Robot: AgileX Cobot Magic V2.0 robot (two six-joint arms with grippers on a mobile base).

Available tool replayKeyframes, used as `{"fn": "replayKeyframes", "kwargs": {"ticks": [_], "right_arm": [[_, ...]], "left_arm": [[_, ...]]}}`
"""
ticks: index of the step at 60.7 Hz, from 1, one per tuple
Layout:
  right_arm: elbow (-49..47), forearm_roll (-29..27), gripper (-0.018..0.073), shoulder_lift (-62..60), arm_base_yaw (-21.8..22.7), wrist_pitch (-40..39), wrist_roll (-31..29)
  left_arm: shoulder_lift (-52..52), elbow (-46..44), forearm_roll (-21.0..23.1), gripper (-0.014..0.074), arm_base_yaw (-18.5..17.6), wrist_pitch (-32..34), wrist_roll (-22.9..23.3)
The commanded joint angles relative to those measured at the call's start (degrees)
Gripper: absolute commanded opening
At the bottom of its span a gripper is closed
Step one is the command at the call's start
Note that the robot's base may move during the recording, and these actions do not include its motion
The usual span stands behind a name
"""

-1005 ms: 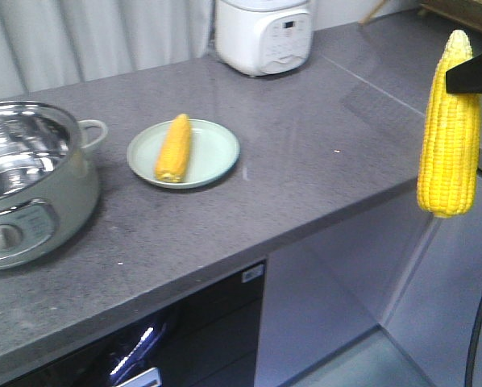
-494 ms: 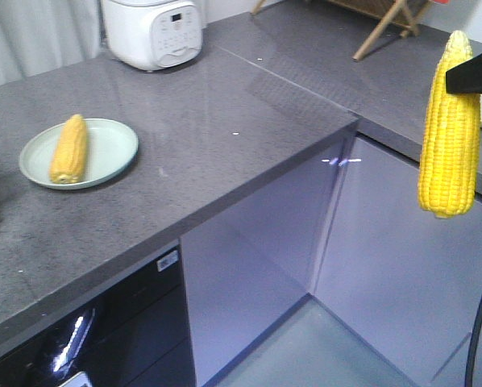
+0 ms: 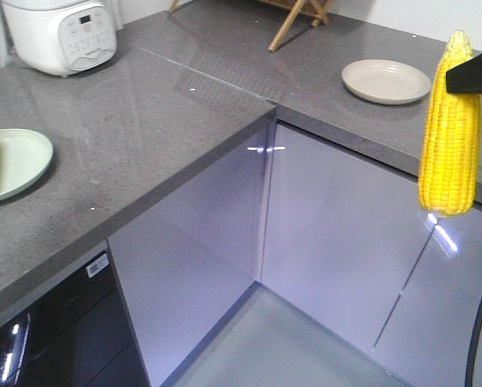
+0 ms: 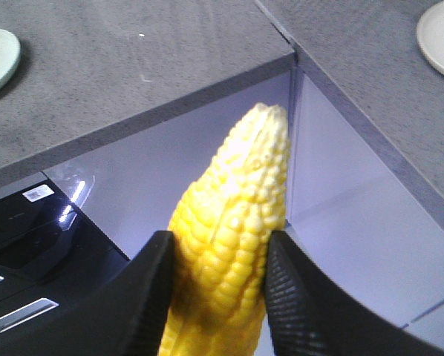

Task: Distribute corn equally
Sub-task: 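Drive the base to the counter with two empty plates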

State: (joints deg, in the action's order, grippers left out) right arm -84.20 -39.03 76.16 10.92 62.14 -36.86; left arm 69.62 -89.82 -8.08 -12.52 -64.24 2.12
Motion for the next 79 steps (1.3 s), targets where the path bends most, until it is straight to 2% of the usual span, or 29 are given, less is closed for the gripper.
{"fn": "replayKeyframes", "kwargs": {"ticks": [1,79], "right_arm": [[-1.5,-2.5,0.0115,-1.7,0.4,-2.4,-0.4],[-1.5,-2.5,0.0115,-1.7,0.4,-1.9,-0.4]], "left_arm": [[-1.4,-1.1,-0.4,0.0149,0.1,3.4,0.5],[-1.4,-1.1,-0.4,0.0149,0.1,3.4,0.5]]}}
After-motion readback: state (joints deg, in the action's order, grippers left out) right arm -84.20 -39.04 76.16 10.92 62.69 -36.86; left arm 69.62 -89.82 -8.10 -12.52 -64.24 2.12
